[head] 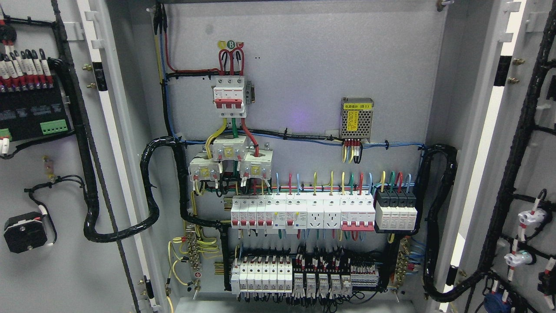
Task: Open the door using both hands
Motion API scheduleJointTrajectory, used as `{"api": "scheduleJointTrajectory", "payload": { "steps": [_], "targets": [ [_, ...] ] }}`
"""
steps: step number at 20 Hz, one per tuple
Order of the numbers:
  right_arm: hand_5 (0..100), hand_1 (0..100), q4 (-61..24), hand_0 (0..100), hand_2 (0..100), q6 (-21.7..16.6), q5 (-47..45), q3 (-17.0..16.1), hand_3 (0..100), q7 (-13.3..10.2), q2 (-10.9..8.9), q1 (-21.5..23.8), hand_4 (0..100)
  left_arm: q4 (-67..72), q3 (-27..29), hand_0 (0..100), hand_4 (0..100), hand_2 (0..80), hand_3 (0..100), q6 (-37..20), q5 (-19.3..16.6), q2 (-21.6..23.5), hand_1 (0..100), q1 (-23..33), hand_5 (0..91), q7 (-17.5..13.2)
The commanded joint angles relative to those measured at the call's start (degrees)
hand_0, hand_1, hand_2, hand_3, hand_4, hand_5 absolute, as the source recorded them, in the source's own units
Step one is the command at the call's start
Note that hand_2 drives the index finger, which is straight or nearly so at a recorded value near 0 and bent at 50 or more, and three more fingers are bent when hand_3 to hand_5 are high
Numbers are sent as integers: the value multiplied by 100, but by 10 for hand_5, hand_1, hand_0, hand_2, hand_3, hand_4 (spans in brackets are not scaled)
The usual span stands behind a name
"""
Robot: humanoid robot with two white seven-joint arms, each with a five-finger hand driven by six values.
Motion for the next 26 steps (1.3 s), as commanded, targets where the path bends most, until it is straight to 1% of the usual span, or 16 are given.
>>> {"api": "scheduleJointTrajectory", "payload": {
  "steps": [1, 3, 4, 6, 7, 8, 10, 12, 15, 18, 21, 24, 26],
  "targets": [
    [0, 0, 1760, 386, 0, 863, 409, 21, 0, -416, 420, -779, 0, 2543, 490, 0, 0, 0, 0, 78, -442, -311, 0, -854, 0, 22],
    [0, 0, 1769, 386, 0, 1224, 418, 21, 0, -574, 429, -972, 0, 2904, 525, 0, 0, 0, 0, 86, -442, -347, 0, -1100, 0, 22],
    [0, 0, 1786, 386, 0, 1417, 418, 21, 0, -636, 463, -1069, 0, 3071, 526, 0, 0, 0, 0, 147, -442, -373, 0, -1223, 0, 22],
    [0, 0, 1874, 386, 0, 1760, 418, 30, 0, -777, 499, -1306, 0, 3283, 534, 0, 0, 0, 0, 393, -434, -452, 0, -1434, 0, 31],
    [0, 0, 1918, 386, 0, 1979, 418, 30, 0, -838, 534, -1438, 0, 3345, 578, 0, 0, 0, 0, 612, -434, -487, 0, -1522, 0, 40],
    [0, 0, 1953, 386, 0, 2129, 427, 30, 0, -874, 560, -1517, 0, 3345, 604, 0, 0, 0, 0, 770, -434, -505, 0, -1575, 0, 40],
    [0, 0, 1971, 386, 0, 2437, 427, 39, 0, -988, 613, -1684, 0, 3345, 648, 0, 0, 0, 0, 1262, -425, -557, 0, -1707, 0, 48],
    [0, 0, 2006, 386, 0, 2614, 427, 30, 0, -1085, 631, -1799, 0, 3345, 649, 0, 0, 0, 0, 1649, -407, -601, 0, -1830, 0, 48],
    [0, 0, 2129, 386, 0, 2807, 427, 21, 0, -1181, 631, -1948, 0, 3345, 649, 0, 0, 0, 0, 2115, -407, -619, 0, -1936, 0, 48],
    [0, 0, 2156, 386, 0, 2843, 427, 13, 0, -1199, 639, -1984, 0, 3345, 710, 0, 0, 0, 0, 2415, -433, -637, 0, -1971, 0, 57],
    [0, 0, 2156, 386, 0, 2843, 418, 21, 0, -1199, 745, -1984, 0, 3345, 736, 0, 0, 0, 0, 2582, -442, -637, 0, -1980, 0, 75],
    [0, 0, 2156, 386, 0, 2834, 418, 21, 0, -1199, 797, -1975, 0, 3328, 745, 0, 0, 0, 0, 2600, -442, -645, 0, -1980, 0, 101],
    [0, 0, 2156, 386, 0, 2825, 418, 21, 0, -1199, 798, -1966, 0, 3293, 771, 0, 0, 0, 0, 2574, -442, -645, 0, -1971, 0, 232]
  ]
}}
